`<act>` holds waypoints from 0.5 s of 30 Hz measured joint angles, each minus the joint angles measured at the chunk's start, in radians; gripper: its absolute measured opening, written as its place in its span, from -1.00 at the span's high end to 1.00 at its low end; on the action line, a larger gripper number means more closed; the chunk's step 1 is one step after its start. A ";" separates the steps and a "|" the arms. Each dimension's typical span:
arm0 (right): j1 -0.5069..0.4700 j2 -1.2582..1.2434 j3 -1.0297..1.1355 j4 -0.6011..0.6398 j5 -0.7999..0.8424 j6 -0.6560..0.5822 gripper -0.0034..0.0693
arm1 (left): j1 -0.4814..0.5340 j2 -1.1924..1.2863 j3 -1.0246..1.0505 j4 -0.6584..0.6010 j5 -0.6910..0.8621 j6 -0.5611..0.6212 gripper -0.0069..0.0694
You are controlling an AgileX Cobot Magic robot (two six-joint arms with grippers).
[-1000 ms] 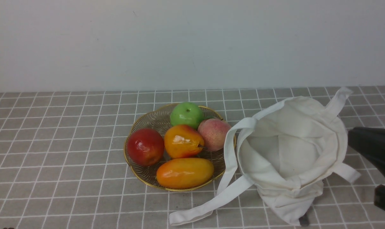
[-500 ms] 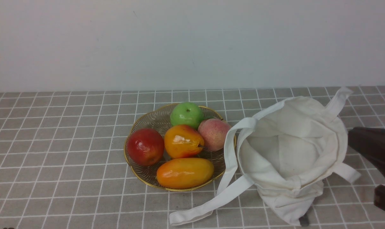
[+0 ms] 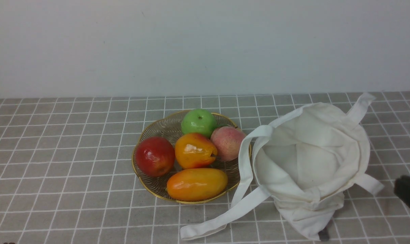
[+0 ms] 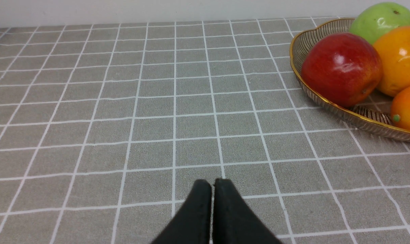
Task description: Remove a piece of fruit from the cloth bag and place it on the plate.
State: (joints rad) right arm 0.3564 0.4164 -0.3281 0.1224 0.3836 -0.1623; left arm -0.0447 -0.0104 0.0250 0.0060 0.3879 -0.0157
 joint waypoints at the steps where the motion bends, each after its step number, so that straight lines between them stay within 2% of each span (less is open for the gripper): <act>1: -0.032 -0.061 0.042 -0.014 -0.006 0.022 0.94 | 0.000 0.000 0.000 0.000 0.000 0.000 0.84; 7: -0.199 -0.316 0.245 -0.036 -0.004 0.056 0.94 | 0.000 0.000 0.000 0.000 0.000 0.000 0.84; 15: -0.314 -0.424 0.350 -0.036 -0.007 0.069 0.94 | 0.000 0.000 0.000 0.000 0.000 0.000 0.84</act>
State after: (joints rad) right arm 0.0420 -0.0080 0.0219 0.0863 0.3763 -0.0929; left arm -0.0447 -0.0104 0.0250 0.0060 0.3879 -0.0157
